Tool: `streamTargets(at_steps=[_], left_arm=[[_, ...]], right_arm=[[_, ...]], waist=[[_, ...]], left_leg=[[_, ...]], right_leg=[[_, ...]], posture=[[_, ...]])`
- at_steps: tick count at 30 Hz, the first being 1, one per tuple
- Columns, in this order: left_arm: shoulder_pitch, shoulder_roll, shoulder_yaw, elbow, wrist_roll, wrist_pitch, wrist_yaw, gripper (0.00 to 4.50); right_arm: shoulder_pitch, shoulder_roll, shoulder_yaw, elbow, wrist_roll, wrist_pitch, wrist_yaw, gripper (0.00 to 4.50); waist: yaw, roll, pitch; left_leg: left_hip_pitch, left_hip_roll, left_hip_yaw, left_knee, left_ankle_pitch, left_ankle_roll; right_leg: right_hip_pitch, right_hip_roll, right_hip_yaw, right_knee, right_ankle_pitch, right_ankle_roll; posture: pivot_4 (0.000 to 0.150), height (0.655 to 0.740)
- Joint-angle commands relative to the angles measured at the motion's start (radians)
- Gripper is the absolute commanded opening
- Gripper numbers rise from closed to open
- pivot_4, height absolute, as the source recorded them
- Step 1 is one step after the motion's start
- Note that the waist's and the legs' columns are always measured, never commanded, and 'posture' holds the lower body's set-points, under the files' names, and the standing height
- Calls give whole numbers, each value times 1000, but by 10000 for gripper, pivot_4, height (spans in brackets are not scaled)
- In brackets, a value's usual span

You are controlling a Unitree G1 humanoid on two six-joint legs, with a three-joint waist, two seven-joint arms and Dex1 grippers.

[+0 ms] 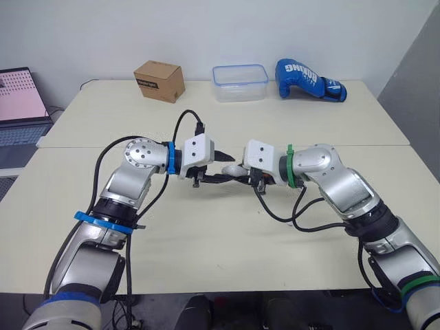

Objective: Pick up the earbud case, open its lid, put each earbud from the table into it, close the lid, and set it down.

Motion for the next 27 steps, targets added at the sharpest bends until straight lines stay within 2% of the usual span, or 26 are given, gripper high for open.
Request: streamTargets(at_steps=[1, 6, 11, 17, 22, 27], left_arm=[[-26, -6, 1, -2, 24, -28, -10, 22858], [-27, -15, 3, 4, 35, -33, -30, 22858], [-28, -22, 6, -8, 35, -13, -44, 8029], [-23, -19, 24, -10, 27, 30, -44, 7568], [-5, -4, 150, -15, -118, 335, 11, 7568], [49, -6, 235, -83, -211, 529, 75, 7568]], right_arm=[[-16, 7, -10, -59, -6, 4, 11, 8497], [-19, 8, -15, -67, -19, 10, 15, 8497], [-18, 19, -22, -71, -21, 21, 8, 8497], [-8, 15, -36, -69, -28, 15, -2, 8497], [72, -19, -168, -92, 44, 58, -22, 24678], [143, 46, -349, -199, 221, 290, -83, 43192]], waist=[[0, 0, 0], [0, 0, 0], [0, 0, 0], [0, 0, 0], [-1, 0, 0], [-2, 0, 0]], left_leg=[[0, 0, 0, 0, 0, 0], [0, 0, 0, 0, 0, 0], [0, 0, 0, 0, 0, 0], [0, 0, 0, 0, 0, 0], [0, 0, -1, 0, 0, 0], [0, 0, -1, 0, 0, 0]], right_leg=[[0, 0, 0, 0, 0, 0], [0, 0, 0, 0, 0, 0], [0, 0, 0, 0, 0, 0], [0, 0, 0, 0, 0, 0], [0, 0, -1, 0, 0, 0], [0, 0, 0, 1, 0, 0]], posture=[[1500, 7400], [1500, 7400], [1500, 7400], [1500, 7400], [1500, 7400], [1500, 7400]])
